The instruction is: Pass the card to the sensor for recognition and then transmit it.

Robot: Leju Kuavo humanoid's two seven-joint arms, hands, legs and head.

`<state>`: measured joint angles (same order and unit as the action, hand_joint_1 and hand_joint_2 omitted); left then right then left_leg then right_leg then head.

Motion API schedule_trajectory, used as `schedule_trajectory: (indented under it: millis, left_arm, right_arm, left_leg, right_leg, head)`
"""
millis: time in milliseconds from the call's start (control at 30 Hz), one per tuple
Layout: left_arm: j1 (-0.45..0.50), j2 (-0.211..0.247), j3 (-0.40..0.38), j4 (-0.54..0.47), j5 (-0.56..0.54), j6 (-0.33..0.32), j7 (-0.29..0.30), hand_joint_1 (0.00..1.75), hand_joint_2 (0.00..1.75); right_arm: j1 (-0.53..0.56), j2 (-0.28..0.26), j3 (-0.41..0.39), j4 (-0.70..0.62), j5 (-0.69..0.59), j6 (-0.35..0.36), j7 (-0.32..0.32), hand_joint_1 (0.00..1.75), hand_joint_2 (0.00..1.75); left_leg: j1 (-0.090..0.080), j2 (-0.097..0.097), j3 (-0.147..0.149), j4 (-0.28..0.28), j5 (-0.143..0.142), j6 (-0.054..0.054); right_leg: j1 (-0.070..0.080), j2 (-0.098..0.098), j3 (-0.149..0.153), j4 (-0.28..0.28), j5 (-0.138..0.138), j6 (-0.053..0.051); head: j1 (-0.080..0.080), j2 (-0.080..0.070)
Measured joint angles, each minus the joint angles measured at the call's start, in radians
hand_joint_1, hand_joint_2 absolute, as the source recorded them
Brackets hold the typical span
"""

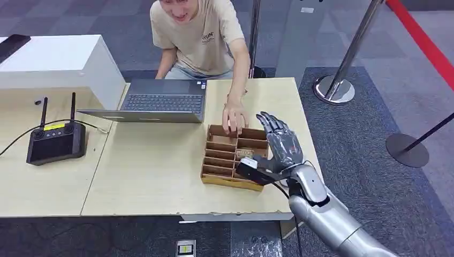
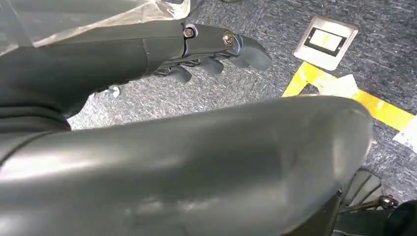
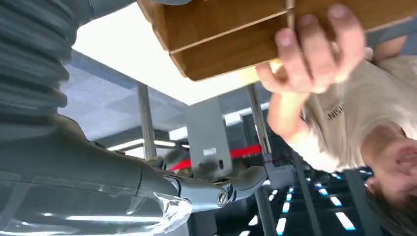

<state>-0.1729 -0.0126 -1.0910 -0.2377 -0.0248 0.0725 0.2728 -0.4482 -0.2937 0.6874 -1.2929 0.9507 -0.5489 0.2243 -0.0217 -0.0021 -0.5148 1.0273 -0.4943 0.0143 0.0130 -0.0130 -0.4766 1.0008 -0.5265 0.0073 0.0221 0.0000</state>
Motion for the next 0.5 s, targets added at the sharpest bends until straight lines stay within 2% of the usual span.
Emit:
schedule_trajectory:
  millis: [300,333,367,400,500]
  left_arm:
    - [0.0,0.0,0.0,0.0,0.0,0.003,0.0,0.0,0.0]
    - [0.0,0.0,0.0,0.0,0.0,0.005,0.0,0.0,0.0]
    - [-0.001,0.0,0.0,0.0,0.0,0.006,0.0,0.0,0.0]
    - [-0.001,0.0,0.0,0.0,0.0,0.007,-0.001,0.0,0.0]
    - [-0.001,0.0,0.0,0.0,0.0,0.01,-0.001,0.0,0.0]
  right_arm:
    - [0.0,-0.016,-0.006,-0.071,0.023,0.018,0.008,0.0,1.75]
    - [0.0,-0.017,-0.006,-0.076,0.024,0.019,0.008,0.1,1.75]
    - [0.0,-0.019,-0.007,-0.083,0.023,0.02,0.009,0.54,1.75]
    - [0.0,-0.021,-0.007,-0.09,0.018,0.021,0.009,1.38,1.75]
    - [0.0,-0.023,-0.007,-0.113,-0.003,0.032,0.008,1.4,1.75]
  left_leg:
    - [0.0,0.0,0.0,0.0,0.0,0.0]
    - [0.0,0.0,0.0,0.0,0.0,0.0]
    - [0.0,0.0,0.0,0.0,0.0,0.0]
    - [0.0,0.0,0.0,0.0,0.0,0.0]
    - [0.0,0.0,0.0,0.0,0.0,0.0]
  right_leg:
    - [0.0,0.0,0.0,0.0,0.0,0.0]
    - [0.0,0.0,0.0,0.0,0.0,0.0]
    - [0.0,0.0,0.0,0.0,0.0,0.0]
    - [0.0,0.0,0.0,0.0,0.0,0.0]
    - [0.0,0.0,0.0,0.0,0.0,0.0]
  head:
    - [0.0,0.0]
    - [0.0,0.0]
    - [0.0,0.0]
    - [0.0,0.0]
    - [0.0,0.0]
